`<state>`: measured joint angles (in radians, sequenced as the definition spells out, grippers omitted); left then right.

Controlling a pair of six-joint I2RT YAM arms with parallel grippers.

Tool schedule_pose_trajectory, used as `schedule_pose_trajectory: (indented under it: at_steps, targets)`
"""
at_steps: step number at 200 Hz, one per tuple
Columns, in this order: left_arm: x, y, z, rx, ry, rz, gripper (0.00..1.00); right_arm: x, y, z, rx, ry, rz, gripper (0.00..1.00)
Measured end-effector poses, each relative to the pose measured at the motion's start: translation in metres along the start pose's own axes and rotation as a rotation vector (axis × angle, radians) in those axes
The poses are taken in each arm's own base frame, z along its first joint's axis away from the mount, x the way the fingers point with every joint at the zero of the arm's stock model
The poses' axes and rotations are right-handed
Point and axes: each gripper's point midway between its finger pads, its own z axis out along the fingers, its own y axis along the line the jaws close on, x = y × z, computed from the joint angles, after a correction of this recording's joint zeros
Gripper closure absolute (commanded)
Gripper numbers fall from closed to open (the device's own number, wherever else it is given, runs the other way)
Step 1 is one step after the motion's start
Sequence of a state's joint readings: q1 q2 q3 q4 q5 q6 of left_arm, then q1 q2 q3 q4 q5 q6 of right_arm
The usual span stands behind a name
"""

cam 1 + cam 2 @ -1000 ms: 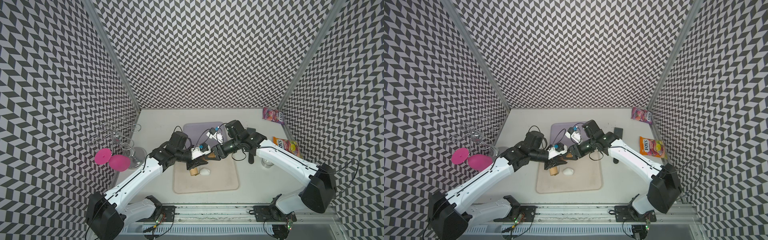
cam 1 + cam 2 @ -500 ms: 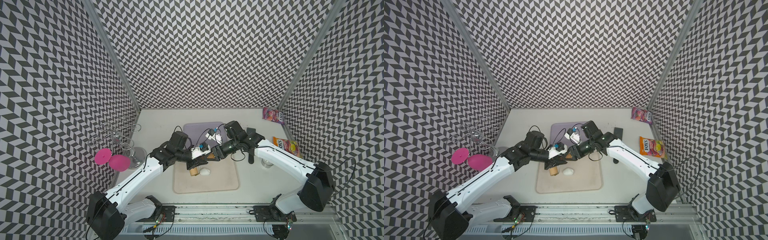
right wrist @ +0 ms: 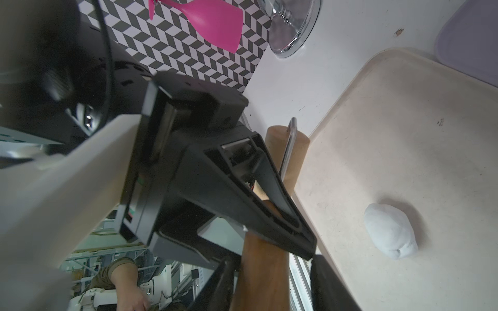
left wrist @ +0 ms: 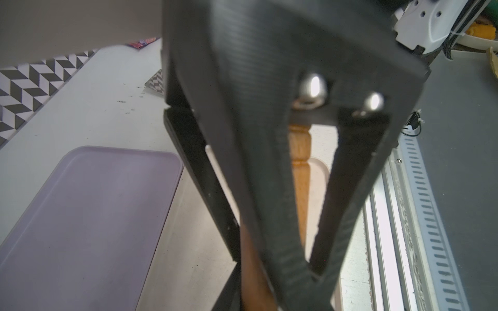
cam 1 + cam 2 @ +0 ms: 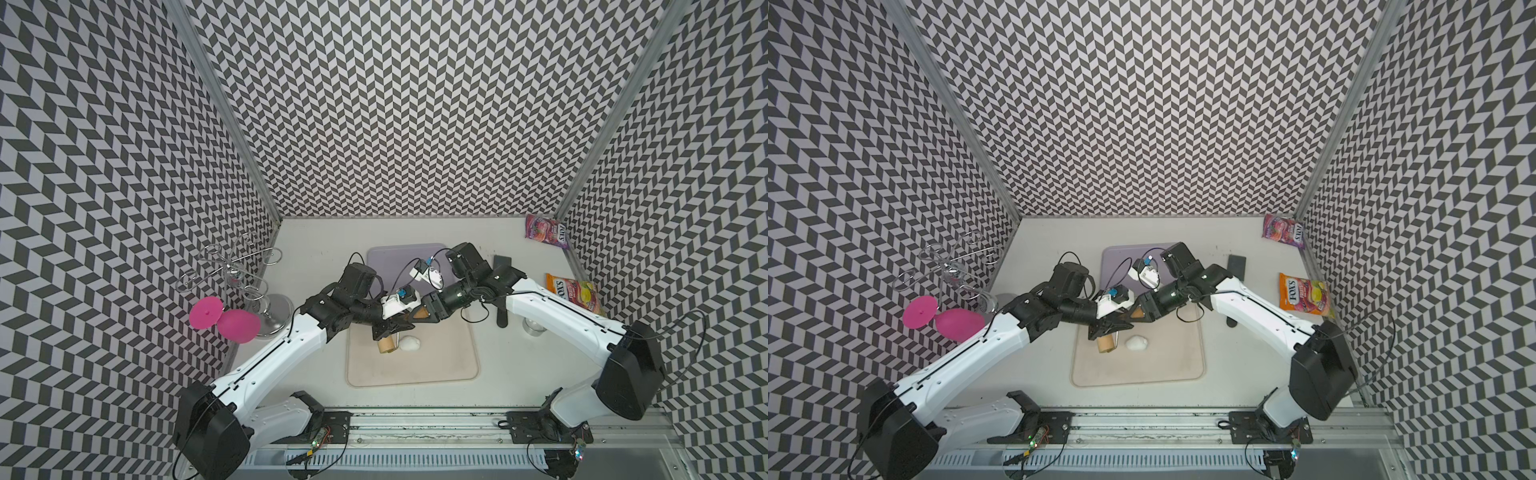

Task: Roll out the dumpling wrappers from the dough
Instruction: Pick up the rolling pin from the center of the board.

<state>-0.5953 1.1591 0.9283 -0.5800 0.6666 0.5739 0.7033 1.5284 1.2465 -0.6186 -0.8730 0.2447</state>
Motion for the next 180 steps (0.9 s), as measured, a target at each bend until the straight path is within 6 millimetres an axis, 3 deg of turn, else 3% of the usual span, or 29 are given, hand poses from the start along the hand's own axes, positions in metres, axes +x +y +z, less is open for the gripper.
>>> schedule_pose_trajectory:
  at_steps: [45, 69, 109, 117, 129, 143, 180]
  targets:
    - [0.004, 0.0, 0.0, 0.0, 0.016, -0.008, 1.0, 0.003, 0.0, 0.003, -0.022, 0.013, 0.007, 0.78]
    - [0.004, 0.0, 0.0, 0.0, 0.016, -0.008, 1.0, 0.002, 0.0, 0.003, -0.023, 0.013, 0.007, 1.0]
    - [0.004, 0.0, 0.0, 0.0, 0.016, -0.009, 1.0, 0.002, 0.0, 0.003, -0.021, 0.011, 0.006, 1.0]
    - [0.004, 0.0, 0.0, -0.001, 0.015, -0.008, 0.83, 0.002, 0.0, 0.003, -0.018, 0.011, 0.006, 1.0]
    - [0.004, 0.0, 0.0, -0.002, 0.016, -0.007, 0.43, 0.001, 0.0, 0.002, -0.008, 0.009, 0.007, 1.0]
    - [-0.001, 0.0, -0.001, -0.004, -0.001, 0.01, 0.03, -0.003, -0.004, -0.001, 0.036, -0.002, 0.006, 1.0]
    - [-0.013, 0.01, -0.016, -0.098, -0.016, 0.018, 0.0, -0.016, -0.017, -0.017, 0.211, -0.035, 0.026, 1.0]
